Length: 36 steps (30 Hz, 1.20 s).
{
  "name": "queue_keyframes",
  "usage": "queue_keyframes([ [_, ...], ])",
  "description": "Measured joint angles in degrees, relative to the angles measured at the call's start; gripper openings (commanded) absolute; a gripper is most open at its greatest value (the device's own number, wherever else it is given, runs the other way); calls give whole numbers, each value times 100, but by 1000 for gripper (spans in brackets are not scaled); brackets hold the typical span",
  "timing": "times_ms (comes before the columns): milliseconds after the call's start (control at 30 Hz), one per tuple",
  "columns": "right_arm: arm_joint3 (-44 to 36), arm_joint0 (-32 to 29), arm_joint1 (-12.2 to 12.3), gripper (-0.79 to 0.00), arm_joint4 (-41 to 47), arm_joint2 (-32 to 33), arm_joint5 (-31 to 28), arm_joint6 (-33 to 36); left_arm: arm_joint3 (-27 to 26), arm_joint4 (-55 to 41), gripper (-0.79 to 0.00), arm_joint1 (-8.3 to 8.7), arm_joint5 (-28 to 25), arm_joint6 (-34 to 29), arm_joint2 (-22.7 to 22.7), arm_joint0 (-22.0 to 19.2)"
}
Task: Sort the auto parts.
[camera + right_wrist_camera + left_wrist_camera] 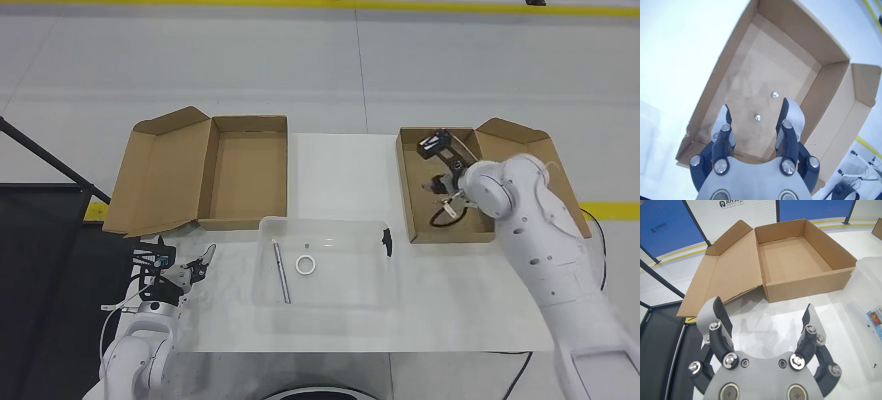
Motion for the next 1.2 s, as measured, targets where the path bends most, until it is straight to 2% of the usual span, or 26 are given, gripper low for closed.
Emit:
queue_keyframes([
  [167, -1225, -416, 91, 0, 75, 246, -222, -95, 0, 0, 0, 0, 0, 0, 0, 0],
  [400, -2304, -669, 131, 0, 688, 356, -1177, -630, 0, 0, 0, 0, 0, 0, 0, 0],
  [900, -2416, -284, 10, 0, 1877, -317, -3246, -1647, 0, 0, 0, 0, 0, 0, 0, 0],
  [1200, -1965, 49, -160, 0, 2082, -1099, -3564, -1591, 0, 0, 0, 0, 0, 0, 0, 0],
])
